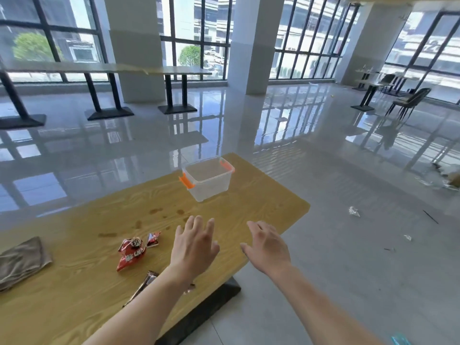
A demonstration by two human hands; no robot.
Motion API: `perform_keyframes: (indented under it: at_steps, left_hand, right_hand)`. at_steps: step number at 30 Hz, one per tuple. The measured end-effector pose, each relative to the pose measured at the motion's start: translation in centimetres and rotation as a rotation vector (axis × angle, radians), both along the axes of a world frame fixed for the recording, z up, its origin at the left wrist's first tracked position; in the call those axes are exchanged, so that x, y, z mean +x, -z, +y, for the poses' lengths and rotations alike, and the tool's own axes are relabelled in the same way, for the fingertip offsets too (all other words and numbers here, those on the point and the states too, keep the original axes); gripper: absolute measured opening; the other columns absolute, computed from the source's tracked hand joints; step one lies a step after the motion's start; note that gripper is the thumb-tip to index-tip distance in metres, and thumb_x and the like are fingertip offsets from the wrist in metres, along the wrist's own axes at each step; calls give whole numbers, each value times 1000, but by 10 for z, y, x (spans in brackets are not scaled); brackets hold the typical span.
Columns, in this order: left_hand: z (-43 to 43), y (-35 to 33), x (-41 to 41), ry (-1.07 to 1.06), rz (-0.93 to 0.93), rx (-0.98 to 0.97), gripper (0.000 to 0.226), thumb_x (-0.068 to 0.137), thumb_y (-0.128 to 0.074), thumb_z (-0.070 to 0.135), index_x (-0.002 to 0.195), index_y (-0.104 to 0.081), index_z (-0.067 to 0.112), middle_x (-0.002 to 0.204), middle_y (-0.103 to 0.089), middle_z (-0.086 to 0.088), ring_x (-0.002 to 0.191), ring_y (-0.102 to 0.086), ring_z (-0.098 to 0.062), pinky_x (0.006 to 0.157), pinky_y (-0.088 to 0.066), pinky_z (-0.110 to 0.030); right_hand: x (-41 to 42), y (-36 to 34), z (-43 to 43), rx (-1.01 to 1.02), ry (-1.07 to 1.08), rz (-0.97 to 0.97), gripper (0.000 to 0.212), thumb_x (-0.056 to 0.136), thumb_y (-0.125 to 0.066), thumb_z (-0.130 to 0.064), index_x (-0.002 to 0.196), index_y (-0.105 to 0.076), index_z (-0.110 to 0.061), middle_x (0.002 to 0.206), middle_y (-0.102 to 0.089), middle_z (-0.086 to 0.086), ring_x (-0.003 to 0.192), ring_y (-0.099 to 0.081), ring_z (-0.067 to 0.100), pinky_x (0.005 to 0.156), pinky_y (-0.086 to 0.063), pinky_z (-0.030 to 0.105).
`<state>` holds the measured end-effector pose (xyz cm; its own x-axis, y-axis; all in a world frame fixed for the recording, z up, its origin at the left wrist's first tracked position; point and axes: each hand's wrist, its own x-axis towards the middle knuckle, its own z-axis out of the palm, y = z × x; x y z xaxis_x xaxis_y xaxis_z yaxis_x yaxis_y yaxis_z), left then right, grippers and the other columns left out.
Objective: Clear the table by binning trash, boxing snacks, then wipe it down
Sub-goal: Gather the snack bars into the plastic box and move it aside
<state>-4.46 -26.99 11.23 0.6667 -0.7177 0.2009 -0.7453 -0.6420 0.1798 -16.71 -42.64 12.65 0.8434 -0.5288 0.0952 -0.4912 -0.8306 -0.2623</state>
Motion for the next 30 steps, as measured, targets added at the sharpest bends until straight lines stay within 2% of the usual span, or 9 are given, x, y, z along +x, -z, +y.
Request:
perform_keyframes:
  at_steps: [5,15,21,27,28,30]
  left_hand:
    - [5,-7,57,-27,0,-13,61,88,-50,45,142,-35,21,141,-42,-11,134,-34,-30,101,-40,-51]
    - [-10,-11,135,-40,-5,23,59,88,-49,46,139,-36,20,137,-43,-11,129,-36,-30,97,-40,-50]
    - [-49,-4,174,-77,4,15,60,88,-50,44,141,-35,21,131,-45,-9,123,-40,-27,95,-42,-46]
    - [-103,16,220,-191,53,46,58,90,-49,46,141,-35,20,134,-44,-9,125,-41,-27,98,-42,-46]
    - [-112,20,228,-217,64,46,58,90,-49,46,140,-36,20,134,-44,-9,125,-41,-27,97,-42,-46]
    - [-128,26,241,-263,92,44,55,91,-49,44,138,-38,20,134,-46,-9,125,-42,-27,96,-42,-44]
  right_hand:
    - [64,-7,5,-15,-26,5,61,93,-62,-45,144,-40,-20,140,-50,5,129,-44,26,103,-42,37]
    - [155,-4,-8,-12,-64,44,58,92,-61,-47,140,-43,-20,136,-52,4,123,-46,26,98,-45,37]
    - [200,4,-60,-7,-75,51,54,90,-60,-45,136,-48,-20,135,-54,3,121,-47,26,97,-43,36]
    - [263,23,-143,26,-123,73,42,91,-61,-39,128,-52,-21,127,-57,2,113,-49,25,89,-46,36]
    - [275,26,-157,37,-142,74,45,90,-62,-36,131,-50,-24,132,-55,2,112,-50,25,89,-47,36]
    - [297,31,-183,95,-178,62,65,86,-65,-32,145,-37,-33,148,-45,-3,115,-50,27,94,-46,38]
